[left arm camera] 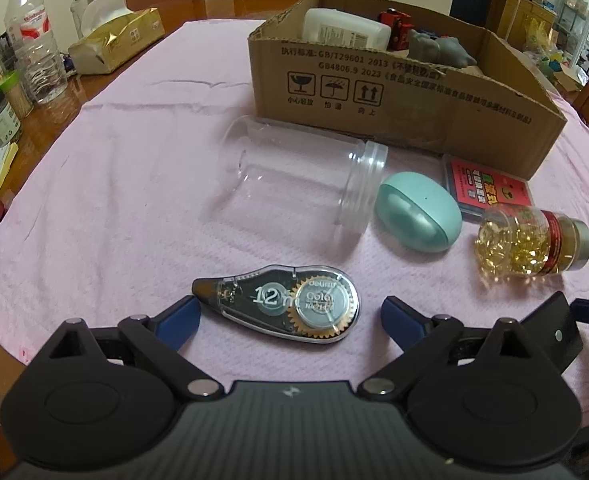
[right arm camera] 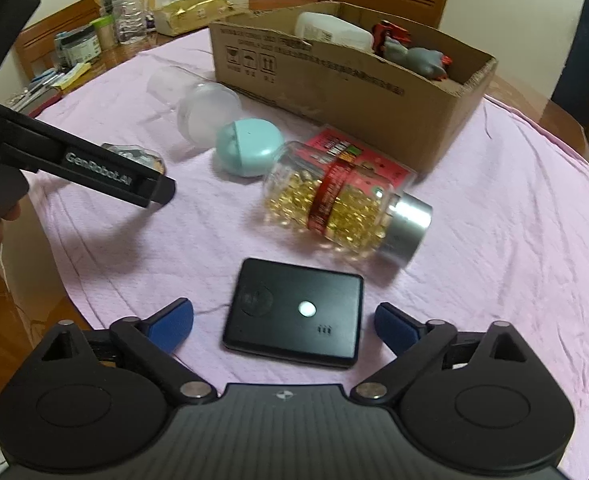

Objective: Organize rigid objects
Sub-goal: 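Grasp the correction tape with the left gripper while the right gripper grasps the black device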

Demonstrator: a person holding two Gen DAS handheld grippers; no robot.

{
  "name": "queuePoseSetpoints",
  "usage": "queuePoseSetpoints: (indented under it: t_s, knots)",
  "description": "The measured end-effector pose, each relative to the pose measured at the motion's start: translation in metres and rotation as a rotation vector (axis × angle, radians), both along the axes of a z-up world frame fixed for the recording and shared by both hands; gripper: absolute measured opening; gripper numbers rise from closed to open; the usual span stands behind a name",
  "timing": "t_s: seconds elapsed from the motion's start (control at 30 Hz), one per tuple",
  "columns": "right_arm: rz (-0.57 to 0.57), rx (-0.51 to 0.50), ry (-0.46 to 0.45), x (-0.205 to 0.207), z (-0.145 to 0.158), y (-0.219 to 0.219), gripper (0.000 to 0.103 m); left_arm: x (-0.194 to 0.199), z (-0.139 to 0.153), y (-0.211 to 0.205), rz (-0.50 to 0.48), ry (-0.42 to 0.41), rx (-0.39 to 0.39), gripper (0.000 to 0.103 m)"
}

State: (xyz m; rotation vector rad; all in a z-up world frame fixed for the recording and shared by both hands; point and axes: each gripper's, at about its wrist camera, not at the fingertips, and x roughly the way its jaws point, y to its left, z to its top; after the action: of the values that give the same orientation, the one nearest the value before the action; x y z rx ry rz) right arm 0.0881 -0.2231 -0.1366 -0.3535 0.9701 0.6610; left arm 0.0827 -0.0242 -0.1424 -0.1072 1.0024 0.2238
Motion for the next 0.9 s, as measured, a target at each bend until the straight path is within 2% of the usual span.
queuePoseSetpoints:
  t_s: [0.2, 0.57, 0.7, 0.83, 0.9]
  knots:
    - [-0.006, 0.001, -0.002, 0.005, 0.004, 0.000, 0.084, -0.001, -0.001, 0.004, -0.030, -0.016, 0.007, 0.101]
    - [-0.061, -0.009, -0.003, 0.005, 0.004, 0.002, 0.083, 0.006, -0.002, 0.008, -0.104, -0.018, 0.008, 0.102]
    - [-0.080, -0.010, -0.004, 0.007, 0.005, 0.003, 0.075, 0.007, -0.002, 0.008, -0.122, -0.014, 0.000, 0.098]
    - [-0.089, -0.011, 0.000, 0.007, 0.005, 0.002, 0.075, 0.009, 0.002, 0.007, -0.154, -0.007, -0.003, 0.089]
    - [-0.096, -0.012, 0.006, 0.008, 0.006, 0.002, 0.075, 0.011, 0.003, 0.007, -0.172, 0.009, -0.005, 0.089]
